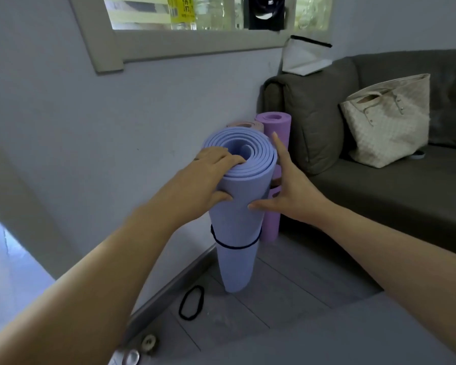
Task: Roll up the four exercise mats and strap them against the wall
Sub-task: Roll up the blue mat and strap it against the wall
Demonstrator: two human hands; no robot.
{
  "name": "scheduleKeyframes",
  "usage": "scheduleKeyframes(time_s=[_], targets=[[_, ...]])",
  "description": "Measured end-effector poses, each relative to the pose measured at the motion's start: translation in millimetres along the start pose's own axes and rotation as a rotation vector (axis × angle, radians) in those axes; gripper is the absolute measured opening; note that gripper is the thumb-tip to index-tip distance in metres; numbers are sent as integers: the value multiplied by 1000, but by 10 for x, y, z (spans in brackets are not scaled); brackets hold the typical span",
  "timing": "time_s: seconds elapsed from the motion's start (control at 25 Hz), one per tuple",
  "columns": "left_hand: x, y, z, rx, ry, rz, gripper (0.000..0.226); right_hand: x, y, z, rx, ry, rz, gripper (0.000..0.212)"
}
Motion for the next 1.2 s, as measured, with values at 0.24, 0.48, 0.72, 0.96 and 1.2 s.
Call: scheduleKeyframes(time_s=[0.24, 0.48, 0.72, 0.96, 1.2], targets=[[524, 256, 667, 127, 147, 70, 51, 792, 38, -475, -546, -77, 414, 100], [765, 361, 992, 407, 362, -76, 43, 1168, 311, -658, -651, -141, 652, 72], [962, 481, 1451, 342, -75, 9, 68, 1407, 454, -837, -659, -53, 542, 67], [1050, 629, 1489, 29, -298, 168, 71, 1602, 449, -939, -641, 44, 387, 62], [1174, 684, 1622, -127, -311, 44, 61, 1704, 580, -1053, -578, 139, 301, 62]])
Point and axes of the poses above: each hand's wrist, its own x-axis towards the middle knuckle, its own y-axis out of the palm, z = x × y, the point moved 7 cm from there along x, towards the middle knuckle, and after that the axes turned 9 degrees about -y, right-handed, at the moved point
